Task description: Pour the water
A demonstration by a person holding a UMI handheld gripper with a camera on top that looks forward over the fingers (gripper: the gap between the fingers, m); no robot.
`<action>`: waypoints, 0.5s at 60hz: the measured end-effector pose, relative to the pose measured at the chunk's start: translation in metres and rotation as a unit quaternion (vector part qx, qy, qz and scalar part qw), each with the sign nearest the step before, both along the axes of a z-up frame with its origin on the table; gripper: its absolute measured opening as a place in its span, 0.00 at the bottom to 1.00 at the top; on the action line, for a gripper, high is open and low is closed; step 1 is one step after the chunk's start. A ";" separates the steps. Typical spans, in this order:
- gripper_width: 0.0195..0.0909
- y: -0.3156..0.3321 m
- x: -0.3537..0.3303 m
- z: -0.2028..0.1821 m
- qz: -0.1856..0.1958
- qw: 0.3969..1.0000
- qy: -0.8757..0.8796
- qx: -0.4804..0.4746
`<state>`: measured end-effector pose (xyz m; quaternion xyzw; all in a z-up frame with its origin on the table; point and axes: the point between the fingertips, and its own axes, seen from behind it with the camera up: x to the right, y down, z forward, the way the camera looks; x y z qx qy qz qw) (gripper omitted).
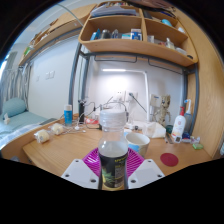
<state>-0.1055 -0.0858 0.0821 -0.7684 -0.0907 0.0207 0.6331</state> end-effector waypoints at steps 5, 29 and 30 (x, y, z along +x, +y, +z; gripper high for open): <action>0.13 0.003 -0.014 -0.001 0.000 0.999 0.019 -0.031; 0.13 0.073 -0.083 0.043 -0.087 0.882 0.433 -0.163; 0.13 0.076 -0.082 0.043 -0.094 0.869 0.457 -0.166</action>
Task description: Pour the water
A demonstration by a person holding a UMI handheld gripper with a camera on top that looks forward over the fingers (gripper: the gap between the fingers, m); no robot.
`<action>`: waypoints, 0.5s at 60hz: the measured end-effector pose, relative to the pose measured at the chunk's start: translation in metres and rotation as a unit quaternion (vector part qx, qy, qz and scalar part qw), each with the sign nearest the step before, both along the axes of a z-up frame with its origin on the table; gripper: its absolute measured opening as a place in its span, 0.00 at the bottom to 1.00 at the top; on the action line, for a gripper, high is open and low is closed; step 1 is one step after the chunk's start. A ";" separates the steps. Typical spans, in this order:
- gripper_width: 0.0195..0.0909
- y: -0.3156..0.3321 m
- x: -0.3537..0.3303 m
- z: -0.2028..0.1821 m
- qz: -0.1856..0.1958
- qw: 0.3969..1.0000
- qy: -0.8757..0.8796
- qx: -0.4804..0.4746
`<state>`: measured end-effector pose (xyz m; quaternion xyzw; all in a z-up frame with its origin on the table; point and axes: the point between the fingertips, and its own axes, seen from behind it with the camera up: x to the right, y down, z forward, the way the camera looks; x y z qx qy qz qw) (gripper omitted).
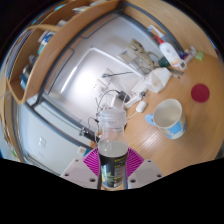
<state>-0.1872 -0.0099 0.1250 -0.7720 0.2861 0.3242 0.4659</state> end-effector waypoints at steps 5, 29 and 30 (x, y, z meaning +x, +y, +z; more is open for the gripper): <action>0.13 0.014 0.009 0.016 -0.051 0.992 0.113 -0.014; 0.14 0.047 0.034 0.011 -0.129 0.903 0.404 -0.066; 0.14 0.047 0.034 0.011 -0.129 0.899 0.412 -0.068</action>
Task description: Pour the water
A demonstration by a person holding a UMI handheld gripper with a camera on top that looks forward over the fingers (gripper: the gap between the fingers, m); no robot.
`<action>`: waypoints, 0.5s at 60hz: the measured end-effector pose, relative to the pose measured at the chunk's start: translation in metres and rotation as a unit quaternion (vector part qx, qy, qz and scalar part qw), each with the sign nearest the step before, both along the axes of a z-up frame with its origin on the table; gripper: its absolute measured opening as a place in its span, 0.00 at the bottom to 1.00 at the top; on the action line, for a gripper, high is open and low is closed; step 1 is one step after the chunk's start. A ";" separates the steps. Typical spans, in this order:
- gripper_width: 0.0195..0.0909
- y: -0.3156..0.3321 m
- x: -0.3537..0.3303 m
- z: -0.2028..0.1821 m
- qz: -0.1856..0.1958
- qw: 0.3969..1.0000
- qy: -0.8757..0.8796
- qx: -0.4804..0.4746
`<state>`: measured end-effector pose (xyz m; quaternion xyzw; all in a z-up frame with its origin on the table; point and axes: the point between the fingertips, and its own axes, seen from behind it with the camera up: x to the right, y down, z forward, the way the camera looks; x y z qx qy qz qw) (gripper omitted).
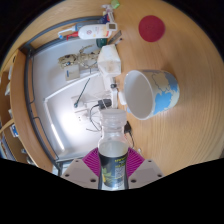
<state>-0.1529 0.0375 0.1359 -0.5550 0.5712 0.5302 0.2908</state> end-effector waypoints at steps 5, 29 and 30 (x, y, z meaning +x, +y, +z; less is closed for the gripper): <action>0.13 0.001 0.005 -0.002 -0.009 0.999 0.044 -0.015; 0.15 0.003 0.021 0.002 -0.006 0.990 0.133 -0.049; 0.14 0.003 0.020 0.002 -0.002 0.991 0.126 -0.047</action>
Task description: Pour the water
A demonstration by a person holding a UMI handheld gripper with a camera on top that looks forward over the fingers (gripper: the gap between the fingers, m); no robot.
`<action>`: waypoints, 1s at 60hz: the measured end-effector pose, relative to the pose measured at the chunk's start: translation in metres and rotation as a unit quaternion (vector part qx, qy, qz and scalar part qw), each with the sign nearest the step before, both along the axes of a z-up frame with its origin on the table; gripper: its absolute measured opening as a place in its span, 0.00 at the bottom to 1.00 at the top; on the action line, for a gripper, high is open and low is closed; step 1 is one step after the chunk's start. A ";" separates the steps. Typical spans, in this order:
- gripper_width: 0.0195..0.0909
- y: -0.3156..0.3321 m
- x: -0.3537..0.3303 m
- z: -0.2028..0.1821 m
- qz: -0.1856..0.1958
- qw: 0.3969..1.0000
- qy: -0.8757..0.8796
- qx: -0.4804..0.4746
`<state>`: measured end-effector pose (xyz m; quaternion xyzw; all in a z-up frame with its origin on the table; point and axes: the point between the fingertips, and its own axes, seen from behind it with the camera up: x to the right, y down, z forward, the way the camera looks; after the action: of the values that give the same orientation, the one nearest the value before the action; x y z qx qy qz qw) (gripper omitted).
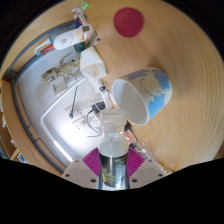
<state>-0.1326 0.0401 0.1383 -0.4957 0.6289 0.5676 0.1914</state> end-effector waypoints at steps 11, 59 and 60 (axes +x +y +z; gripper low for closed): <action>0.15 -0.014 0.001 0.021 0.119 0.956 -0.259 0.067; 0.18 -0.008 0.258 -0.039 0.148 0.532 -0.832 0.057; 0.18 -0.008 0.258 -0.042 0.150 0.530 -0.833 0.057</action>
<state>0.1255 0.0324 0.0958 -0.8188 0.0667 -0.0476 0.5682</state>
